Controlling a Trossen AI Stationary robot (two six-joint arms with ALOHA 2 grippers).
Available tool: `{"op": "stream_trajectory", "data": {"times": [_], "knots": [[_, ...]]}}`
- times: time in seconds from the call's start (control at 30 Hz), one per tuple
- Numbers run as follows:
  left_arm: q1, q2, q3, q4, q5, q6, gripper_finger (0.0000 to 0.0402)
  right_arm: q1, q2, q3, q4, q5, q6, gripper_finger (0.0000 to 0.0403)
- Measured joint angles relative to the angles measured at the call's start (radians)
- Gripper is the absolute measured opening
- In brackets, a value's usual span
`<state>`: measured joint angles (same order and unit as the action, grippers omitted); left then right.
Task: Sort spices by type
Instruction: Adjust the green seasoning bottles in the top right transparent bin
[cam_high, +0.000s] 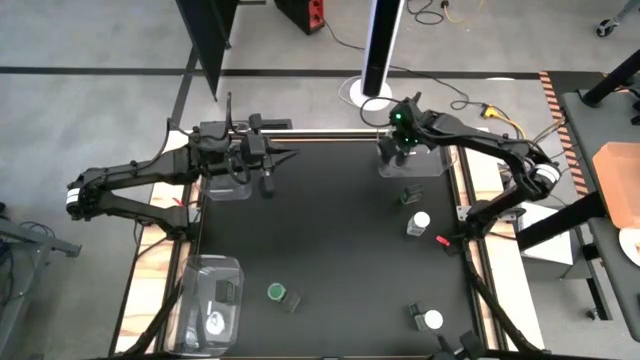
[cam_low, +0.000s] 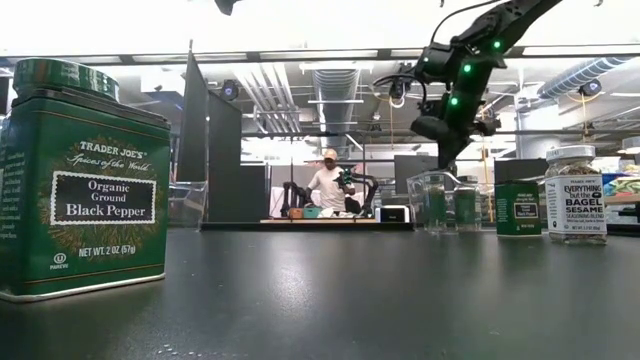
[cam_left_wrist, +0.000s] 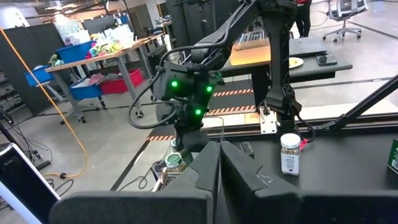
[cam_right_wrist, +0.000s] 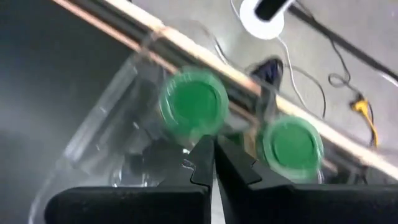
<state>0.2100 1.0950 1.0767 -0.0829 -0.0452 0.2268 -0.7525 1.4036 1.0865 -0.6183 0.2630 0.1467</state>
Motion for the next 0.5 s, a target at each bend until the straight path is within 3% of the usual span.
{"op": "stream_trajectory", "data": {"times": [0.2, 0.5], "knots": [[0.000, 0.000, 0.000, 0.000, 0.000, 0.000, 0.0000, -0.003, -0.010, -0.012, -0.094, 0.003, 0.037, 0.0009], [0.000, 0.000, -0.004, 0.001, 0.000, 0.000, 0.0000, -0.003, 0.023, -0.022, 0.000, 0.017, 0.025, 0.0009]]}}
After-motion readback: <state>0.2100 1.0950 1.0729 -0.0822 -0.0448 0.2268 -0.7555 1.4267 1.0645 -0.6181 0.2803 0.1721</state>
